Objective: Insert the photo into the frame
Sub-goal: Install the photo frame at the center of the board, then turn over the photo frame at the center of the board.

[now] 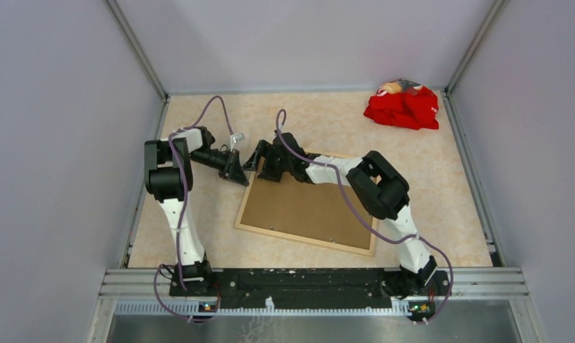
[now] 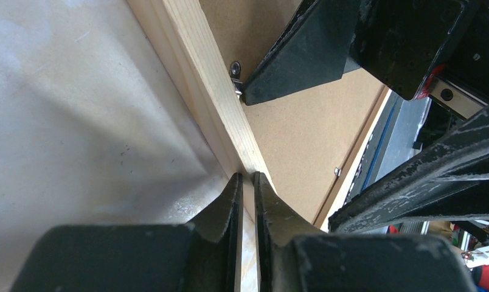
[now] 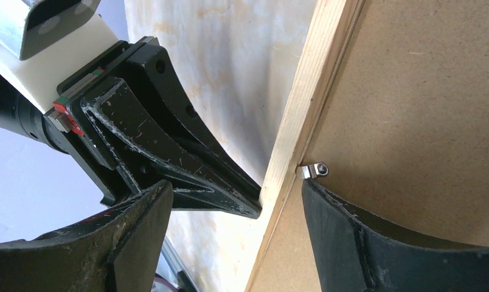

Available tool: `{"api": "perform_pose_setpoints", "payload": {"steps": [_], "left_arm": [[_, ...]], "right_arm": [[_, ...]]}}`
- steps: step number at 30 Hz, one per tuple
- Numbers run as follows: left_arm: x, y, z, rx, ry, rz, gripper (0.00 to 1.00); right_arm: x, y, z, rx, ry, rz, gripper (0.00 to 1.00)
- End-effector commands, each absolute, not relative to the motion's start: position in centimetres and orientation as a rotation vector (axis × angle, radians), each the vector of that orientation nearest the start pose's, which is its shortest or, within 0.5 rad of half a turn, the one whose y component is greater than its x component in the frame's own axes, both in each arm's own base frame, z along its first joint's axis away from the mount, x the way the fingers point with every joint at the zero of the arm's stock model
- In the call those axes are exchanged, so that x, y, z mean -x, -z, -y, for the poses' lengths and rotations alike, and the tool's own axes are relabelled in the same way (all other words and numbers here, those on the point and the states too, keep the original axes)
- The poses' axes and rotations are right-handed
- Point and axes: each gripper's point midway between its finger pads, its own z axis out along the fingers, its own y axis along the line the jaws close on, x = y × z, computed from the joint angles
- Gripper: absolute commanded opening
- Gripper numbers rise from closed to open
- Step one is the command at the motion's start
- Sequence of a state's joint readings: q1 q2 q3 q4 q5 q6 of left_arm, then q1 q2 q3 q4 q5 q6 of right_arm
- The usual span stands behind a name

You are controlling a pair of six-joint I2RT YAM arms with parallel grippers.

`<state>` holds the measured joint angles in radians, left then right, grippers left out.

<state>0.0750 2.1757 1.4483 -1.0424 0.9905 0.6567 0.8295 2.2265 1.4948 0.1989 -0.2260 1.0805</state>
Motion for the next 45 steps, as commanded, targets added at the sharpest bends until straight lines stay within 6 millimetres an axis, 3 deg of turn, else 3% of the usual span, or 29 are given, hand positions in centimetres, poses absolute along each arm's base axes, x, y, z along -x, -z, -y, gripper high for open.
{"api": "perform_pose_setpoints", "payload": {"steps": [1, 10, 15, 18, 22, 26, 30, 34, 37, 41, 43, 44, 45], "left_arm": [[-32.7, -1.4, 10.7, -0.723, 1.337, -2.545, 0.14], [-32.6, -1.4, 10.6, -0.727, 1.338, -2.544, 0.13], [-32.7, -1.6, 10.6, -0.729, 1.335, -2.545, 0.13], [-32.9, -2.0, 10.4, -0.728, 1.323, -2.542, 0.14], [-33.5, -3.2, 9.9, -0.728, 1.293, -2.527, 0.21], [-33.8, -4.8, 9.4, -0.737, 1.264, -2.503, 0.23], [-33.4, -6.3, 9.1, -0.750, 1.252, -2.490, 0.31], [-32.8, -8.4, 8.8, -0.801, 1.202, -2.457, 0.39], [-32.0, -10.3, 8.6, -0.860, 1.150, -2.421, 0.45], [-30.8, -12.5, 8.3, -0.919, 1.080, -2.379, 0.53], [-30.1, -13.1, 8.4, -0.937, 1.072, -2.366, 0.66], [-29.7, -13.4, 8.5, -0.944, 1.073, -2.355, 0.86], [-29.2, -13.8, 8.6, -0.950, 1.077, -2.347, 0.97]], "right_arm": [[-35.6, -4.9, -49.1, -0.192, -1.206, -2.399, 0.78], [-35.7, -4.5, -49.3, -0.191, -1.205, -2.389, 0.78], [-35.5, -5.6, -49.3, -0.152, -1.227, -2.374, 0.79], [-34.8, -7.6, -48.8, -0.096, -1.249, -2.340, 0.82], [-33.4, -12.4, -47.3, 0.099, -1.240, -2.230, 0.86], [-29.2, -16.0, -44.5, 0.359, -1.282, -2.119, 0.86], [-24.1, -12.9, -39.8, 0.603, -1.068, -2.185, 0.83], [-19.0, -8.8, -35.4, 0.841, -0.806, -2.246, 0.73], [-15.9, -7.3, -33.5, 0.954, -0.749, -2.244, 0.68], [-13.8, -7.7, -33.2, 1.032, -0.727, -2.172, 0.67], [-13.5, -7.7, -33.1, 1.072, -0.672, -2.141, 0.66], [-13.4, -7.5, -33.1, 1.084, -0.641, -2.138, 0.65], [-13.5, -7.3, -33.0, 1.095, -0.614, -2.137, 0.64]]}}
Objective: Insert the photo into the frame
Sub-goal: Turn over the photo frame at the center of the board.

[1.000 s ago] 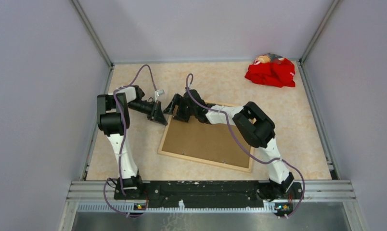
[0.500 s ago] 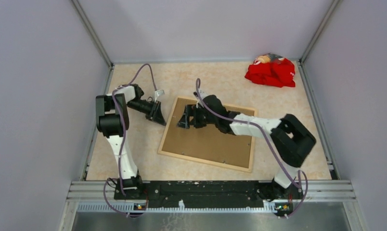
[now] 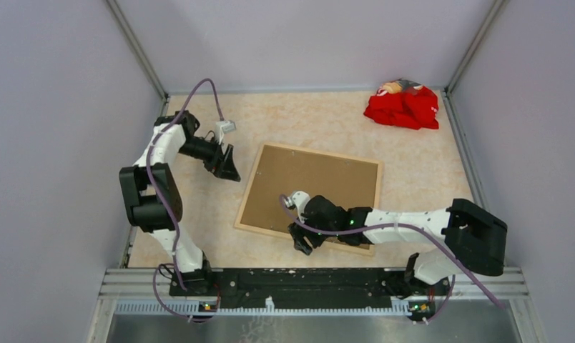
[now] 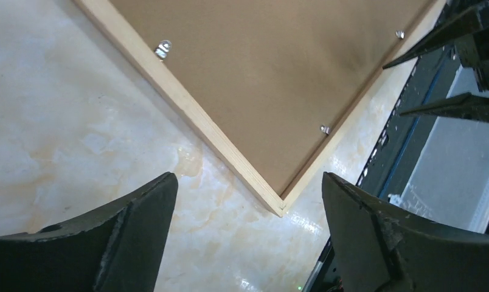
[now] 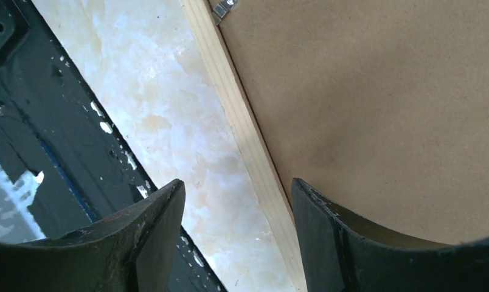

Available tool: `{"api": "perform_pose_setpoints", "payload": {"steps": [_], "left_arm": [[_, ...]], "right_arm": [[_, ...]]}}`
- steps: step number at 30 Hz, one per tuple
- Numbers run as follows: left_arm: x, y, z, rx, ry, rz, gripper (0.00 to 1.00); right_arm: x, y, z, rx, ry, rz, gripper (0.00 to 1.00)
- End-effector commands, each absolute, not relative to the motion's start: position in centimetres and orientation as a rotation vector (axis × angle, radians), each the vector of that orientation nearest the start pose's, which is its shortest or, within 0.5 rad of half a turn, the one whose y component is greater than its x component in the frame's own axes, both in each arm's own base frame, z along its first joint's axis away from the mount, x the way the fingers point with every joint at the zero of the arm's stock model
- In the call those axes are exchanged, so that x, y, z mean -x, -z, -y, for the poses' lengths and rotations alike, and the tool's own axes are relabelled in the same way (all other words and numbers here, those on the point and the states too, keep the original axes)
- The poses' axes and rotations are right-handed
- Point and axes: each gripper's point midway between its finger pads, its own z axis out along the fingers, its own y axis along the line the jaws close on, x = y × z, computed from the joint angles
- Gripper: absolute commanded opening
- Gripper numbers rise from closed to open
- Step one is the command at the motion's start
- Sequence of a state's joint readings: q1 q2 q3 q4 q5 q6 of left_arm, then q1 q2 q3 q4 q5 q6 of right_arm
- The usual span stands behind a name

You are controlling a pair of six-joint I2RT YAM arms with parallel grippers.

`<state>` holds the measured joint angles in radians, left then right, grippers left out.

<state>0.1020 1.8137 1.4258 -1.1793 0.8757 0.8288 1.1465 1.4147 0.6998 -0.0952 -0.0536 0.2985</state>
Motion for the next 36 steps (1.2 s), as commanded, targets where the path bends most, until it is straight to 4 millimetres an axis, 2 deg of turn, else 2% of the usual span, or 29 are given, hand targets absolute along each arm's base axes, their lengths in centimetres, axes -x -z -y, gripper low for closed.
{"api": "perform_pose_setpoints", "payload": {"steps": [1, 11, 14, 16, 20, 21, 26, 31, 36], "left_arm": [[-29.0, -14.0, 8.6, -0.956, 1.075, -2.337, 0.98], [-27.2, -16.9, 8.8, -1.041, 0.942, -2.183, 0.99], [-26.6, -18.1, 9.2, -1.097, 0.901, -2.078, 0.99], [-25.5, -18.8, 9.6, -1.163, 0.873, -1.982, 0.99], [-23.9, -18.0, 9.5, -1.337, 0.722, -1.810, 0.99], [-23.6, -17.4, 9.3, -1.406, 0.662, -1.753, 0.99], [-21.1, -15.5, 8.9, -1.622, 0.490, -1.566, 0.99], [-20.6, -16.5, 9.1, -1.721, 0.303, -1.365, 0.99], [-20.9, -18.3, 9.7, -1.777, 0.104, -1.125, 0.99]], "right_arm": [[-13.5, -7.0, -33.0, 1.107, -0.588, -2.138, 0.62], [-13.4, -4.2, -32.9, 1.227, -0.393, -2.128, 0.45], [-13.6, -4.0, -32.9, 1.233, -0.360, -2.117, 0.38], [-14.0, -4.4, -33.1, 1.217, -0.352, -2.105, 0.30], [-15.1, -7.3, -34.6, 1.170, -0.359, -2.060, 0.03], [-15.4, -8.2, -35.0, 1.152, -0.366, -2.045, 0.00], [-16.7, -13.3, -37.8, 1.104, -0.492, -2.002, 0.00], [-17.0, -17.6, -40.1, 1.092, -0.593, -1.982, 0.00], [-16.9, -20.6, -41.5, 1.058, -0.695, -1.986, 0.00]]}}
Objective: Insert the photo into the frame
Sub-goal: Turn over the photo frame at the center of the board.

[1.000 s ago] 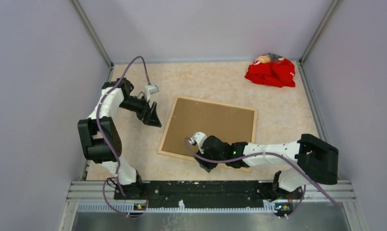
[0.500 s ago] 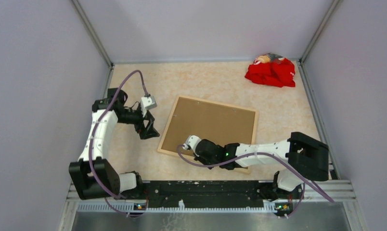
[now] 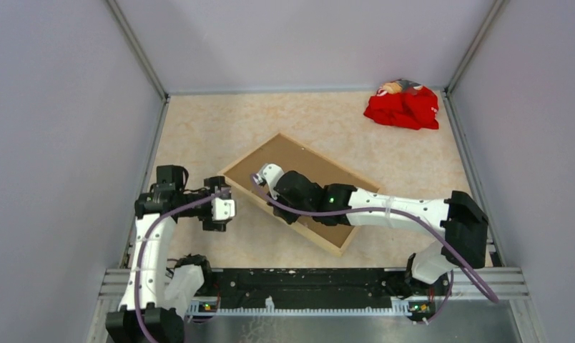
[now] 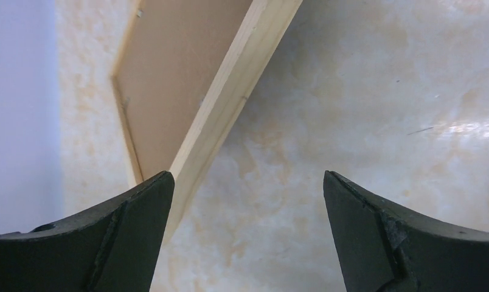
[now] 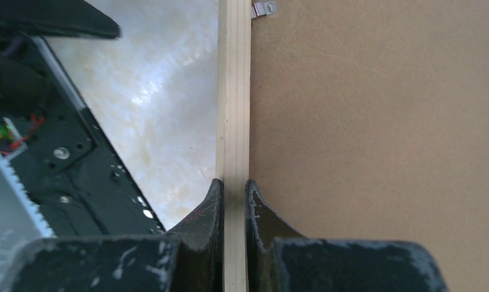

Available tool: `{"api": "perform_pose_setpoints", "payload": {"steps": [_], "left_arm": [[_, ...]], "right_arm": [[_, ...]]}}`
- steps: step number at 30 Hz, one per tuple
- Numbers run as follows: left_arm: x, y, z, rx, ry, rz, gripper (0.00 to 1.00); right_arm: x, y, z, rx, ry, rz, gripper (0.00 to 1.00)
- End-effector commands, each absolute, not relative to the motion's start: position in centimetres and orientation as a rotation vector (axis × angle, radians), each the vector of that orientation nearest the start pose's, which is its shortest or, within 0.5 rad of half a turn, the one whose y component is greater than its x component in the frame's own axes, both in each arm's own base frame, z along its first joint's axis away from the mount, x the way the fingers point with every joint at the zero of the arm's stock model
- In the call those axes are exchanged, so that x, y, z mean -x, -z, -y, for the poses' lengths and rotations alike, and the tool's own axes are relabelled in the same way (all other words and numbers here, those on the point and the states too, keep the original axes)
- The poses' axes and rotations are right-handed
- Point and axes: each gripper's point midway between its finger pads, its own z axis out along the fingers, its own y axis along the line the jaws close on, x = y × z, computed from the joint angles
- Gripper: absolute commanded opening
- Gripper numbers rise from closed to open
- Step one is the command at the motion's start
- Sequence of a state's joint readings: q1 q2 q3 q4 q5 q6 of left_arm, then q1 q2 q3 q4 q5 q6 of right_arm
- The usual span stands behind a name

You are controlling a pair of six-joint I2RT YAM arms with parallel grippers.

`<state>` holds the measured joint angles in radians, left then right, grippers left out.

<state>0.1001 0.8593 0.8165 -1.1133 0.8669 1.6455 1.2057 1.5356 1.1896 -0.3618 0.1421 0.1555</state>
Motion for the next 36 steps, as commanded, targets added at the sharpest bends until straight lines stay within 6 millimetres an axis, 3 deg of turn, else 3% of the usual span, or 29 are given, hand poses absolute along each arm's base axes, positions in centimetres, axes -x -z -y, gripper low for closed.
{"api": "perform_pose_setpoints", "payload": {"steps": [1, 6, 9, 16, 21, 25, 26, 28, 29, 31, 32, 34, 36], "left_arm": [[-21.3, -18.8, 9.7, -1.774, 0.056, -1.087, 0.99], [-21.3, -18.9, 10.0, -1.845, -0.063, -0.924, 0.98], [-21.8, -18.9, 10.0, -1.867, -0.104, -0.876, 0.90], [-22.8, -18.9, 10.0, -1.921, -0.134, -0.852, 0.53], [-23.2, -18.4, 10.0, -1.953, -0.133, -0.858, 0.42], [-23.5, -18.4, 10.0, -1.964, -0.162, -0.850, 0.28], [-23.4, -18.6, 10.5, -1.974, -0.155, -0.828, 0.22], [-23.4, -19.0, 10.9, -1.962, -0.151, -0.820, 0.01], [-23.5, -19.2, 11.0, -1.948, -0.143, -0.833, 0.00], [-23.7, -19.8, 11.2, -1.925, -0.138, -0.842, 0.00], [-23.8, -20.1, 11.3, -1.915, -0.132, -0.846, 0.00], [-23.9, -20.7, 11.4, -1.904, -0.122, -0.857, 0.00], [-24.0, -21.2, 11.5, -1.892, -0.103, -0.874, 0.00]], "right_arm": [[-16.9, -21.0, -41.7, 1.053, -0.713, -1.987, 0.00], [-16.4, -22.7, -42.4, 1.052, -0.779, -1.984, 0.00], [-16.3, -23.4, -42.5, 1.047, -0.800, -1.978, 0.00], [-16.7, -24.4, -42.6, 1.033, -0.829, -1.989, 0.00], [-17.1, -25.1, -42.5, 1.020, -0.851, -1.999, 0.00], [-17.5, -25.7, -42.1, 0.999, -0.879, -2.022, 0.00], [-17.6, -26.0, -42.0, 0.993, -0.887, -2.027, 0.00], [-18.0, -26.6, -41.5, 0.975, -0.893, -2.029, 0.00], [-18.2, -27.0, -41.2, 0.973, -0.890, -2.022, 0.00], [-18.6, -27.8, -40.5, 0.967, -0.850, -2.002, 0.36], [-18.8, -28.0, -39.9, 0.974, -0.821, -1.992, 0.48], [-19.0, -28.4, -38.9, 0.996, -0.765, -1.961, 0.61], [-19.1, -28.2, -37.6, 1.031, -0.708, -1.936, 0.67]]}}
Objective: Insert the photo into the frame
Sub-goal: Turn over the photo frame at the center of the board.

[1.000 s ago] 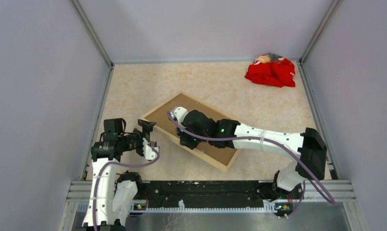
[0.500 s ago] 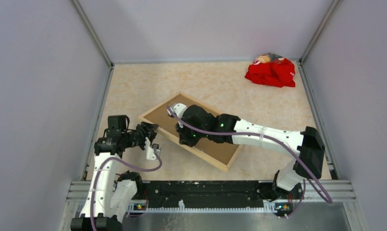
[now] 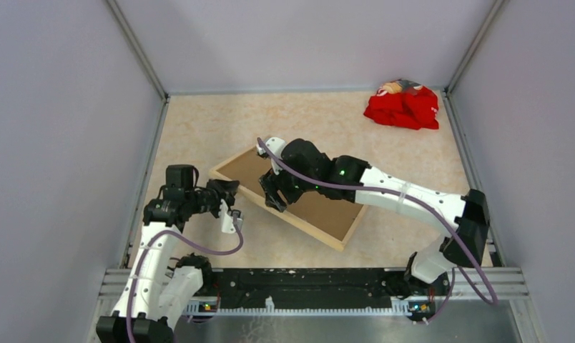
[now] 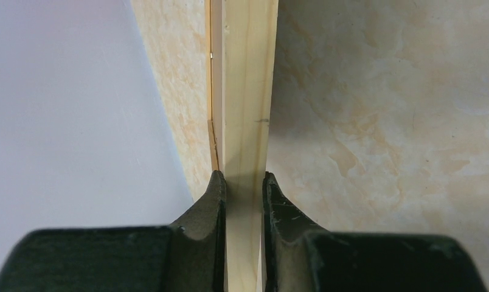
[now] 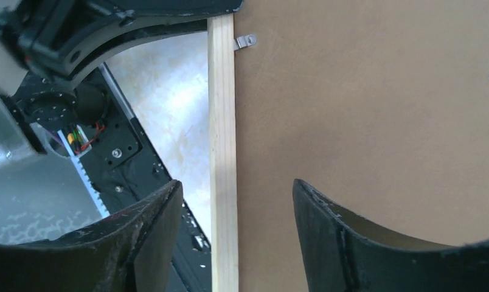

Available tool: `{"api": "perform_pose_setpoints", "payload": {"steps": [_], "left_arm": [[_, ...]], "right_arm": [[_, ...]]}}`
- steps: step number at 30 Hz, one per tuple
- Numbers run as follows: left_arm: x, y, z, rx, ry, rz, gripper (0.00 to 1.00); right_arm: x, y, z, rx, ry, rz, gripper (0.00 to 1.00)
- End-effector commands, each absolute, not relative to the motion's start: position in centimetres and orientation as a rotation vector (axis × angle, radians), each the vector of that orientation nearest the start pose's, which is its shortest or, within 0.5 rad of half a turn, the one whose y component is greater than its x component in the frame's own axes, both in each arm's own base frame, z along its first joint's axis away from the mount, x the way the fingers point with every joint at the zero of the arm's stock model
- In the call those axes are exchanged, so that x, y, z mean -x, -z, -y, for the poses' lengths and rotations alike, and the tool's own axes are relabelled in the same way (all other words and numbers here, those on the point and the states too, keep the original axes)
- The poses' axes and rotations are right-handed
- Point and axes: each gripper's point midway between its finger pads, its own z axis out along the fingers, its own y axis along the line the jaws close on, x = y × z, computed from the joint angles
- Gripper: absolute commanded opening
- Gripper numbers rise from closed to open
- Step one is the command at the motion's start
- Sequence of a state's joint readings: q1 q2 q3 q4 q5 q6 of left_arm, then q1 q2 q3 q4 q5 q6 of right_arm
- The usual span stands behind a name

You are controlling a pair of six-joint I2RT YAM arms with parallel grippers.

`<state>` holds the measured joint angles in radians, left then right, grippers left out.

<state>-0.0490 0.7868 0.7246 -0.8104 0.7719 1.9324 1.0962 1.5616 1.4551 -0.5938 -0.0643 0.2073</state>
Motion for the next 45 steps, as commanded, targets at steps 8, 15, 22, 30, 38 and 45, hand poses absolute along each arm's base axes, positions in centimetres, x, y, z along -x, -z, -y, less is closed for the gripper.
{"api": "perform_pose_setpoints", "payload": {"steps": [8, 15, 22, 30, 38, 45], "left_arm": [[-24.6, -22.5, 11.8, -1.855, -0.022, -0.952, 0.00], [-24.6, -22.7, 11.8, -1.852, -0.032, -0.945, 0.00], [-24.6, -22.8, 11.6, -1.847, -0.036, -0.957, 0.00], [-24.5, -22.3, 11.5, -1.850, -0.038, -0.966, 0.00], [-24.5, -22.9, 11.9, -1.834, -0.047, -0.926, 0.00], [-25.1, -24.8, 12.2, -1.692, -0.036, -0.975, 0.64]], "right_arm": [[-16.4, -23.5, -34.0, 1.252, -0.413, -1.877, 0.82], [-16.9, -22.3, -33.0, 1.323, -0.140, -1.792, 0.81], [-19.3, -21.2, -32.7, 1.379, 0.216, -1.660, 0.72], [-19.9, -20.9, -32.8, 1.373, 0.237, -1.585, 0.60], [-20.4, -20.6, -33.6, 1.382, 0.274, -1.557, 0.10], [-21.2, -24.5, -34.8, 1.256, 0.236, -1.528, 0.03]]}}
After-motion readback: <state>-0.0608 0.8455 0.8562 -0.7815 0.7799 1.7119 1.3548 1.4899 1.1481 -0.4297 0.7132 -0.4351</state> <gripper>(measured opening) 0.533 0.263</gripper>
